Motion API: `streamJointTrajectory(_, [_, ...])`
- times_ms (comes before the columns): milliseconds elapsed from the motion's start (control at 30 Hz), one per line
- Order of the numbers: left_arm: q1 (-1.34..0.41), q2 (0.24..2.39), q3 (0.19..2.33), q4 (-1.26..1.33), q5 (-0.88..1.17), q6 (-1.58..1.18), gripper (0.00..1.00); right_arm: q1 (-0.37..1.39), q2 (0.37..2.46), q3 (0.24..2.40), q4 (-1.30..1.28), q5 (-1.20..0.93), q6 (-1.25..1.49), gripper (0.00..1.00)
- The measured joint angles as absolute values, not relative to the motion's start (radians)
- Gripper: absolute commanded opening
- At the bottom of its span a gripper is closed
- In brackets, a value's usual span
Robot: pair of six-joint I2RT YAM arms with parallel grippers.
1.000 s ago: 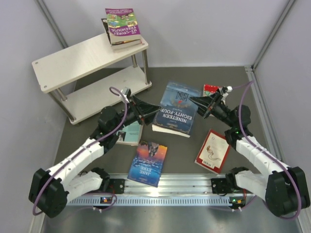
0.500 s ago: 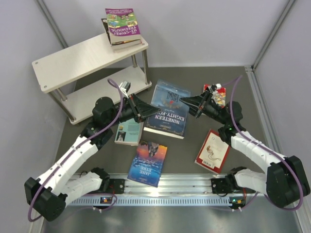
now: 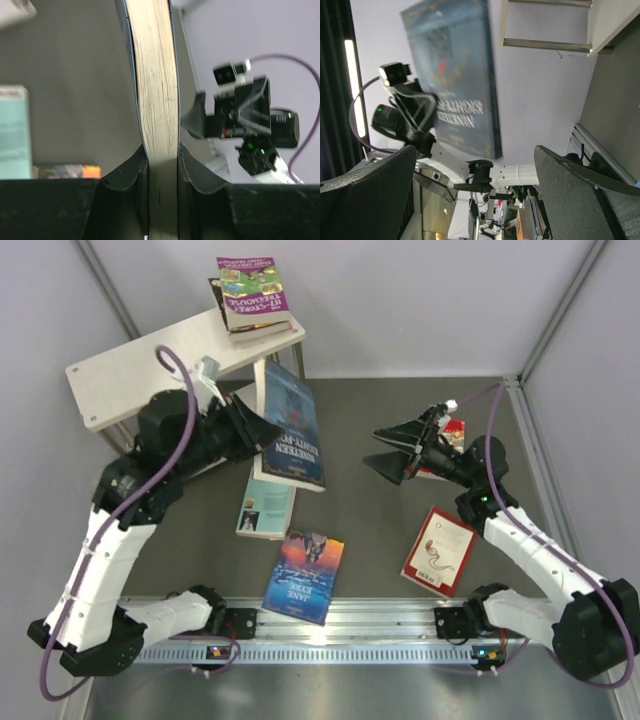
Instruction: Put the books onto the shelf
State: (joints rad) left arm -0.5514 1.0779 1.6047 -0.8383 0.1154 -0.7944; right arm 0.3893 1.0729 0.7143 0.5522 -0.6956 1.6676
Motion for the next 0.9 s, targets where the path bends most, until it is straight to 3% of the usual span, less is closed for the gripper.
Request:
streamJointTrajectory(200, [-0.548, 1.236, 2.06, -1.018, -0.129, -0.612, 0.0, 0.368, 1.029, 0.716, 0.512, -0.731, 1.641, 1.0])
streamJointTrajectory(333, [-0.508, 1.327, 2.235, -1.071, -0.25, -0.523, 0.0, 0.368, 1.013, 0.694, 0.502, -0.746, 1.641, 1.0])
streamJointTrajectory(567, [-0.141, 1.405, 2.232, -1.135, -0.194, -0.464, 0.0, 0.365, 0.973, 0.66, 0.476, -0.773, 1.639, 1.0])
streamJointTrajectory(900, [0.325, 1.428, 2.144, -1.085, 0.168, -0.477, 0.0, 0.364, 0.924, 0.615, 0.448, -0.8, 1.623, 1.0])
